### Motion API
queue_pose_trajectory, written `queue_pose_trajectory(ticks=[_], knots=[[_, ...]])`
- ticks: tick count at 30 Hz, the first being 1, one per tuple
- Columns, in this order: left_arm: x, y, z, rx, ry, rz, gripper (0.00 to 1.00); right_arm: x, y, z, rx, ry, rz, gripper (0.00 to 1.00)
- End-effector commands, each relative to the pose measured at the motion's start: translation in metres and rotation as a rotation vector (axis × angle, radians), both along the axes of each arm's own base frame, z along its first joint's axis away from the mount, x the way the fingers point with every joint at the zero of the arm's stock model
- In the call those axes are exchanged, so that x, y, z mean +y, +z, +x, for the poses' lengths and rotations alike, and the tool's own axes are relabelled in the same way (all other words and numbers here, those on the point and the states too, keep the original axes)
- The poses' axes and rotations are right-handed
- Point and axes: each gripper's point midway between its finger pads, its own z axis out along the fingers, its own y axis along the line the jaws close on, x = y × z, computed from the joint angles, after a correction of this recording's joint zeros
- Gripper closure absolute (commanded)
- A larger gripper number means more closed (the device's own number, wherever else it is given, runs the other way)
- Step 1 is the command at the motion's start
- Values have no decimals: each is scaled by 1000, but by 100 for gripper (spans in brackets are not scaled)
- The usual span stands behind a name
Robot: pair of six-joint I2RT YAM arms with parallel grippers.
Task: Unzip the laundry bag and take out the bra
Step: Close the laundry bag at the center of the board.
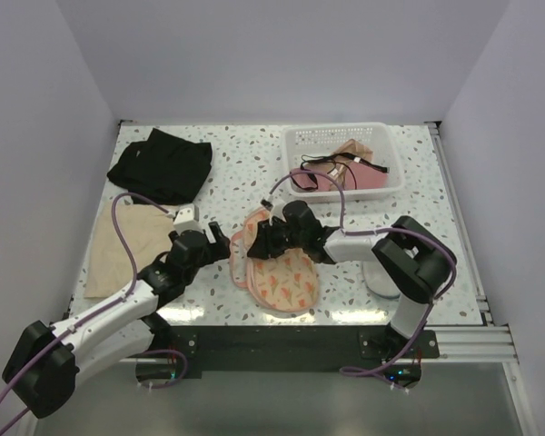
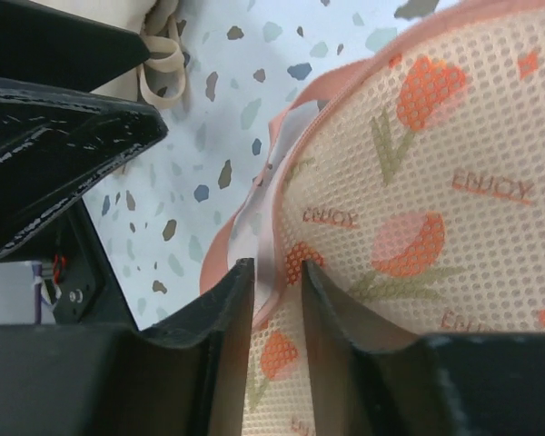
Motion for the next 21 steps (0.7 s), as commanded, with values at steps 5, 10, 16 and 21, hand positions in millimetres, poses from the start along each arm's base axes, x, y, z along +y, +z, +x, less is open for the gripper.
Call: queue_pose_trajectory(ticks=[5, 10, 16, 21], knots=[[-15, 3, -7, -11, -98, -43, 10, 2, 75, 11, -197, -42, 125, 54], [-34, 8, -7, -40, -190, -89, 8, -21, 93, 14, -241, -127, 68, 54], [-69, 9, -19, -67, -380, -197, 7, -51, 99, 21, -285, -223, -42, 53], [-86, 4, -23, -41, -445, -249, 7, -73, 108, 18, -312, -276, -74, 53]])
